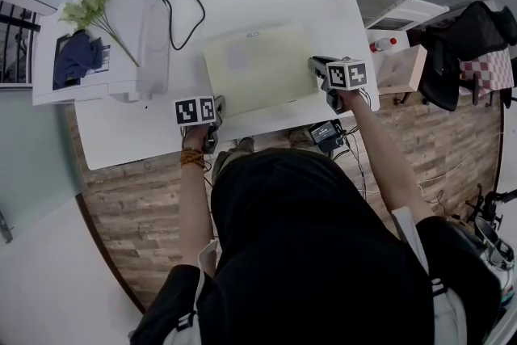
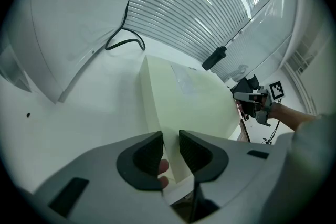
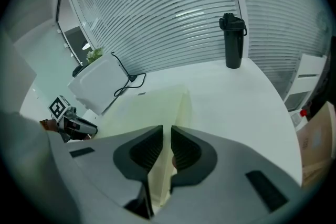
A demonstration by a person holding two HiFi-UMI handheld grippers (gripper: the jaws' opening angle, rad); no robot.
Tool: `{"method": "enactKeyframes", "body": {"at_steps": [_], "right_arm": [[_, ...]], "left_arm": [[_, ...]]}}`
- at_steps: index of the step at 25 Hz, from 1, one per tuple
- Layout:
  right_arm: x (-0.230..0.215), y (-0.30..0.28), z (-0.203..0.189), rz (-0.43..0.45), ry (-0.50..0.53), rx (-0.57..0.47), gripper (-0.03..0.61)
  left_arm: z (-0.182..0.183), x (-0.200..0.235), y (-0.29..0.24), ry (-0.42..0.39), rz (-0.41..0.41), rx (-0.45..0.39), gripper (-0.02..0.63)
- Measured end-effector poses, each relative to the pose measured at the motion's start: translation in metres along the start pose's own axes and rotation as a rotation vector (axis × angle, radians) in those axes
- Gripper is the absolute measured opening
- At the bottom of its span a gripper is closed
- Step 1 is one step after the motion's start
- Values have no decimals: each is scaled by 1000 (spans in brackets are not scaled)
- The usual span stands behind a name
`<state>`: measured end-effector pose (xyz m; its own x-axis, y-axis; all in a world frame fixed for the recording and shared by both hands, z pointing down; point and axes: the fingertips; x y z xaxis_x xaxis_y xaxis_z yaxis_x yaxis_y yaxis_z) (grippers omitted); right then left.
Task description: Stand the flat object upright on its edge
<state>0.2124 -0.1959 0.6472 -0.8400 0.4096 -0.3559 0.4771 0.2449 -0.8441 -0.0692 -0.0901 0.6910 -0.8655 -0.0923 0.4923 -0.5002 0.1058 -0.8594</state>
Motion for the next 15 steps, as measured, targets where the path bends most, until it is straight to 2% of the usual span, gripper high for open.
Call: {"method": "enactKeyframes", "body": {"at_steps": [10,15], "right_arm": [[8,10,8,42,-11,-35,35],[15,21,16,28,-1,-65,34]], "left_arm": [[0,2,1,19,-29,-9,98],[-1,3,3,31,-35,-8,98]]}}
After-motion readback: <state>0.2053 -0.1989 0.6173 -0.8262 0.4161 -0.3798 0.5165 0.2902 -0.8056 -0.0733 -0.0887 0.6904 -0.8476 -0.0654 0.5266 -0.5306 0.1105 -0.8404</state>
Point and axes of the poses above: the fingertips, and each gripper's own axes: y backward along the fingers, x to its left, z out of its top, and after that the axes turned 12 degrees about x, right-handed
